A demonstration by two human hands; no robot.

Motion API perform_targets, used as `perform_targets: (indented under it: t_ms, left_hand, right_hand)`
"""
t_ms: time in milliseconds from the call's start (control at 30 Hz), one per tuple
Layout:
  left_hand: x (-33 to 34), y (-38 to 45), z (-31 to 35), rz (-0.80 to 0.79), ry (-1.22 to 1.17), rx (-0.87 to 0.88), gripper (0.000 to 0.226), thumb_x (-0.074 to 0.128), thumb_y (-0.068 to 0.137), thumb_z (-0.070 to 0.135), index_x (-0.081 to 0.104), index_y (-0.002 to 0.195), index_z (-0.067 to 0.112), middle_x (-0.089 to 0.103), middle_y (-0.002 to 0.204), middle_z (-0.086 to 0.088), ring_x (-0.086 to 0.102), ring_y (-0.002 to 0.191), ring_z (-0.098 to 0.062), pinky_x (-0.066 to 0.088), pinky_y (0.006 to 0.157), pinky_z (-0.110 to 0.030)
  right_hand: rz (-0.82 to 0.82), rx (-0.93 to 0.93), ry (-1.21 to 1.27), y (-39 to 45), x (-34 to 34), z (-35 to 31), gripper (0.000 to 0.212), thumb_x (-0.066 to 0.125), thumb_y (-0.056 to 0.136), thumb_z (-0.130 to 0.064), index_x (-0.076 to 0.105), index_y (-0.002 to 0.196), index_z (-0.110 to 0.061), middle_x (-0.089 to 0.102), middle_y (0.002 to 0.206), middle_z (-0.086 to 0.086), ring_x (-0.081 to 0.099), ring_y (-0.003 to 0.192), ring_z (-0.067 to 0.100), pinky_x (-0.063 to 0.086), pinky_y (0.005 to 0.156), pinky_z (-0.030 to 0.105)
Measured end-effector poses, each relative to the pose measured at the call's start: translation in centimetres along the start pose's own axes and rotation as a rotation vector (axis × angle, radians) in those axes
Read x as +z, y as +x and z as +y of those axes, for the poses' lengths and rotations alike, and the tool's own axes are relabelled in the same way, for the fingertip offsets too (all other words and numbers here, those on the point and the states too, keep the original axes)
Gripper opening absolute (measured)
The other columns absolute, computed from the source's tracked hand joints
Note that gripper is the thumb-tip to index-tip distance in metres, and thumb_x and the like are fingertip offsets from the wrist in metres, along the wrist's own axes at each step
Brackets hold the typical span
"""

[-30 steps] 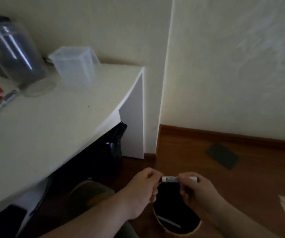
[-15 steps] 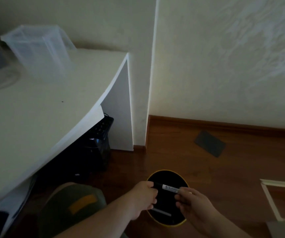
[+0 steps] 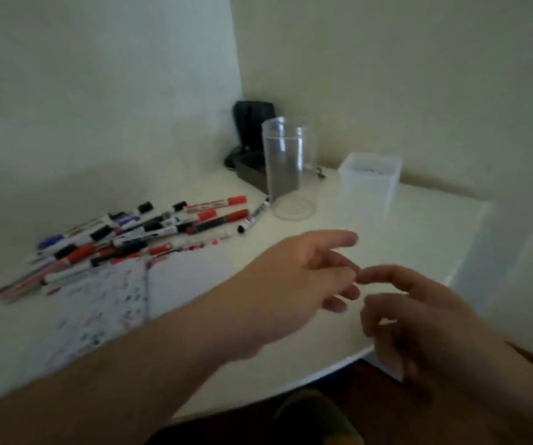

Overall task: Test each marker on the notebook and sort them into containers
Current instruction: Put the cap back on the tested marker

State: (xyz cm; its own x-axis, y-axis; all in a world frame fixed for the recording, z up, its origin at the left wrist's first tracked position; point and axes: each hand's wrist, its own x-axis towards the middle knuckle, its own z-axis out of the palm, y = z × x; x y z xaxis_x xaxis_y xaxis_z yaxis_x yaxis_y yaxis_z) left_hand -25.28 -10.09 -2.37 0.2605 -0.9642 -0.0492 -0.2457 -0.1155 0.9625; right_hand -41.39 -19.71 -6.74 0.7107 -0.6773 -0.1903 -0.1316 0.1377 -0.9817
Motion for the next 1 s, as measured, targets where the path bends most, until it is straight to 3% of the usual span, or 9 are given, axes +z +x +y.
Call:
perform_targets:
  t_ms: [133,233,333,467,567,700,900,1000]
  left_hand:
    - [-11.8,-1.3,-2.4,0.307,0.217,-0.045,0.03,0.06,0.1,0.014,0.068,0.124,0.028,0.076,0.096,-0.001,0.072,0.086,-0.013,0.06,0.078,-0.028]
    - [-18.7,-2.0,-6.8,0.522,0.48,-0.121,0.026,0.062,0.097,0.02,0.071,0.114,0.037,0.073,0.096,0.01,0.069,0.084,-0.008,0.058,0.075,-0.031]
    - [-22.6,-3.2,-9.5,0.656,0.626,-0.16,0.027,0.056,0.099,0.019,0.066,0.109,0.042,0.065,0.097,0.017,0.063,0.082,-0.004,0.05,0.069,-0.022]
    - [-24.3,-3.3,-11.1,0.732,0.633,-0.066,0.035,0.053,0.097,0.005,0.061,0.108,0.037,0.06,0.1,0.013,0.058,0.088,-0.008,0.045,0.071,-0.023]
    - [-24.4,-3.1,-12.2,0.751,0.616,0.044,0.033,0.057,0.094,0.005,0.06,0.107,0.035,0.058,0.098,0.014,0.056,0.084,-0.004,0.044,0.072,-0.017]
    - [-23.7,-3.2,-13.3,0.768,0.654,0.154,0.029,0.06,0.094,0.008,0.059,0.105,0.036,0.055,0.096,0.017,0.051,0.092,0.002,0.041,0.072,-0.007]
    - [-23.4,-3.1,-13.8,0.705,0.683,0.188,0.031,0.06,0.093,0.007,0.06,0.105,0.035,0.054,0.094,0.017,0.052,0.089,-0.003,0.043,0.07,-0.015]
    - [-23.5,-3.0,-13.8,0.711,0.683,0.186,0.03,0.061,0.092,0.008,0.06,0.105,0.035,0.053,0.093,0.018,0.051,0.088,-0.002,0.04,0.071,-0.015]
  right_hand:
    - [-0.205,-0.213,-0.274,7.4,9.4,-4.9,0.018,0.067,0.094,-0.013,0.071,0.107,-0.024,0.072,0.08,0.008,0.061,0.053,0.022,0.044,0.048,0.027]
    - [-0.188,-0.384,-0.612,14.2,15.8,-5.6,0.013,0.067,0.093,-0.022,0.073,0.103,-0.029,0.07,0.084,-0.005,0.065,0.06,0.014,0.046,0.053,0.022]
    - [-0.191,-0.552,-1.075,19.3,20.3,-5.9,0.018,0.069,0.092,-0.036,0.074,0.109,-0.035,0.063,0.097,-0.009,0.062,0.081,0.014,0.044,0.066,0.027]
    - [-0.271,-0.508,-1.511,22.2,22.8,-6.2,0.029,0.067,0.095,-0.049,0.072,0.117,-0.031,0.063,0.111,-0.001,0.061,0.095,0.02,0.052,0.079,0.034]
    - [-0.246,-0.538,-1.548,22.6,23.1,-5.0,0.03,0.061,0.098,-0.052,0.066,0.121,-0.033,0.054,0.107,-0.004,0.054,0.095,0.016,0.046,0.075,0.034]
    - [-0.162,-0.699,-1.502,22.7,22.5,-3.3,0.027,0.053,0.1,-0.056,0.064,0.117,-0.037,0.051,0.111,-0.008,0.052,0.105,0.014,0.054,0.084,0.039]
    - [-0.183,-0.773,-1.464,23.0,21.6,-3.2,0.027,0.05,0.102,-0.055,0.065,0.116,-0.038,0.052,0.115,-0.013,0.049,0.109,0.011,0.045,0.084,0.033]
    - [-0.174,-0.789,-1.355,22.4,21.5,-4.0,0.021,0.049,0.103,-0.05,0.064,0.109,-0.037,0.057,0.105,-0.016,0.05,0.104,0.011,0.041,0.082,0.032]
